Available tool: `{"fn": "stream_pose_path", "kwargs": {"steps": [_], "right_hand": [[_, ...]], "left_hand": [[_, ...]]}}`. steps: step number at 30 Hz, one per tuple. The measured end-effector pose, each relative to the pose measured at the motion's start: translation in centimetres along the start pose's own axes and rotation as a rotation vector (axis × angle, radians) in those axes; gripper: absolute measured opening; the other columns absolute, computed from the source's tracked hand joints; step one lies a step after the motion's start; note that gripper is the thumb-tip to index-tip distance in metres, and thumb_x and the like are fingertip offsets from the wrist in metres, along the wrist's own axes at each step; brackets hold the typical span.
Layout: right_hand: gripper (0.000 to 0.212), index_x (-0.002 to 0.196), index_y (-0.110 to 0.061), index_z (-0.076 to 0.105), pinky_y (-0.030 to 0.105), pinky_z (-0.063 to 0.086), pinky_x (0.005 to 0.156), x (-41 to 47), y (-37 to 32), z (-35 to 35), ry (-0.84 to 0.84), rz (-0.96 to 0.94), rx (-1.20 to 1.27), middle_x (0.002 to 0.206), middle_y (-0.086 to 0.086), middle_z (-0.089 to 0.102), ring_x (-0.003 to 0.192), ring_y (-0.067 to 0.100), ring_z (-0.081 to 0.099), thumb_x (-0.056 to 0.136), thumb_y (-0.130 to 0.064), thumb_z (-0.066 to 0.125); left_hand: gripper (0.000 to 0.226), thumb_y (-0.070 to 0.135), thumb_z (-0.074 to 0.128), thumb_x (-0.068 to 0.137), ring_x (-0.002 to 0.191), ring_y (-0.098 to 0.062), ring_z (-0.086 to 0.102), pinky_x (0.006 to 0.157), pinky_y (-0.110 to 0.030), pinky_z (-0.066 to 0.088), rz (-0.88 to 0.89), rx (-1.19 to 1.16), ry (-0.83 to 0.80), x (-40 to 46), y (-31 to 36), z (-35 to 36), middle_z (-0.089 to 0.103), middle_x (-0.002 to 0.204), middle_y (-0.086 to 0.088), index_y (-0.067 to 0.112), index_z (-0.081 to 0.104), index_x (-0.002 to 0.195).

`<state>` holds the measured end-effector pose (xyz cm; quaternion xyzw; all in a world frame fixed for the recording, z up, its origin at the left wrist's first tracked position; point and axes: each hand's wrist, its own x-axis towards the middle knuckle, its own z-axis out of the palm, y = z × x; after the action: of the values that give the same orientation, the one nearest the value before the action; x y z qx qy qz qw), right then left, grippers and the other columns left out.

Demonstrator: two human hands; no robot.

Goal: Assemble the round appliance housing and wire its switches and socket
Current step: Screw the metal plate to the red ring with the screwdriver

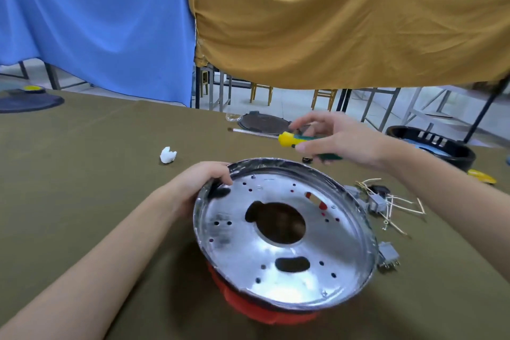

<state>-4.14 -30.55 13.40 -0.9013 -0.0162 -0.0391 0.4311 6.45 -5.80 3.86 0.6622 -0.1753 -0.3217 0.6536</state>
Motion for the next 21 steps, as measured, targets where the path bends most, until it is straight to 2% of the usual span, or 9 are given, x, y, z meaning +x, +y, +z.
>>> {"fn": "stream_pose_path", "kwargs": {"steps": [3,5,7,8,9,11,14,17,21], "right_hand": [[0.028,0.100,-0.010,0.071,0.022,0.045,0.049,-0.4,0.2,-0.8,0.073,-0.065,0.053,0.072,0.003,0.068,0.057,0.013,0.056,0.077,-0.022,0.081],[0.024,0.092,-0.008,0.074,0.020,0.041,0.048,-0.4,0.7,-0.9,0.118,-0.078,0.058,0.064,0.001,0.065,0.050,0.011,0.051,0.077,-0.026,0.081],[0.021,0.087,-0.007,0.076,0.018,0.038,0.046,-0.5,1.0,-1.0,0.165,-0.076,0.056,0.060,0.001,0.064,0.048,0.011,0.048,0.079,-0.026,0.081],[0.019,0.085,-0.008,0.077,0.018,0.038,0.045,-0.5,1.0,-1.2,0.175,-0.072,0.036,0.060,0.002,0.064,0.048,0.012,0.048,0.079,-0.026,0.081],[0.018,0.083,-0.010,0.078,0.018,0.038,0.045,-0.5,0.9,-1.4,0.180,-0.070,0.010,0.061,0.003,0.065,0.050,0.013,0.050,0.079,-0.027,0.082],[0.016,0.079,-0.013,0.078,0.022,0.039,0.048,-0.3,0.7,-1.9,0.191,-0.062,-0.015,0.062,0.005,0.065,0.054,0.016,0.051,0.078,-0.028,0.083],[0.018,0.077,-0.011,0.078,0.031,0.034,0.053,-0.1,0.5,-2.7,0.169,-0.053,-0.038,0.062,0.017,0.061,0.056,0.024,0.046,0.077,-0.029,0.083],[0.020,0.076,-0.009,0.077,0.038,0.032,0.059,0.1,0.6,-2.8,0.136,-0.033,-0.068,0.069,0.029,0.060,0.059,0.027,0.045,0.076,-0.028,0.083],[0.017,0.074,-0.010,0.077,0.039,0.036,0.063,0.4,1.0,-3.1,0.134,-0.020,-0.071,0.064,0.015,0.063,0.060,0.026,0.049,0.076,-0.026,0.083]], "left_hand": [[0.023,0.007,0.055,0.070,0.072,-0.029,0.066,0.067,-0.031,0.054,-0.063,-0.062,-0.019,0.0,-0.7,0.2,0.067,0.086,-0.019,0.005,0.071,0.086],[0.041,0.012,0.059,0.068,0.086,-0.031,0.064,0.079,-0.036,0.052,-0.069,-0.090,-0.034,0.0,-1.0,0.0,0.066,0.099,-0.019,-0.001,0.068,0.106],[0.055,0.013,0.058,0.068,0.100,-0.033,0.062,0.090,-0.041,0.050,-0.063,-0.114,-0.080,0.2,-0.9,-0.2,0.065,0.113,-0.019,0.001,0.061,0.122],[0.053,0.010,0.057,0.069,0.099,-0.032,0.065,0.089,-0.039,0.052,-0.049,-0.115,-0.109,0.3,-1.0,-0.2,0.068,0.115,-0.016,0.005,0.065,0.121],[0.049,0.007,0.055,0.068,0.095,-0.029,0.069,0.082,-0.035,0.058,-0.034,-0.118,-0.133,0.4,-1.0,-0.2,0.071,0.113,-0.015,0.010,0.070,0.115],[0.050,0.001,0.052,0.066,0.087,-0.027,0.073,0.067,-0.030,0.058,-0.021,-0.110,-0.156,0.3,-1.1,-0.3,0.074,0.106,-0.014,0.017,0.075,0.108],[0.053,0.001,0.051,0.068,0.095,-0.031,0.072,0.070,-0.034,0.059,-0.010,-0.110,-0.190,0.2,-1.3,-0.3,0.072,0.112,-0.016,0.019,0.072,0.113],[0.050,-0.001,0.049,0.071,0.089,-0.029,0.073,0.069,-0.032,0.059,-0.016,-0.115,-0.179,0.3,-1.4,-0.3,0.073,0.108,-0.016,0.018,0.074,0.109],[0.050,0.002,0.047,0.074,0.096,-0.032,0.070,0.082,-0.038,0.058,-0.027,-0.102,-0.172,0.1,-1.5,-0.3,0.071,0.115,-0.016,0.020,0.072,0.113]]}}
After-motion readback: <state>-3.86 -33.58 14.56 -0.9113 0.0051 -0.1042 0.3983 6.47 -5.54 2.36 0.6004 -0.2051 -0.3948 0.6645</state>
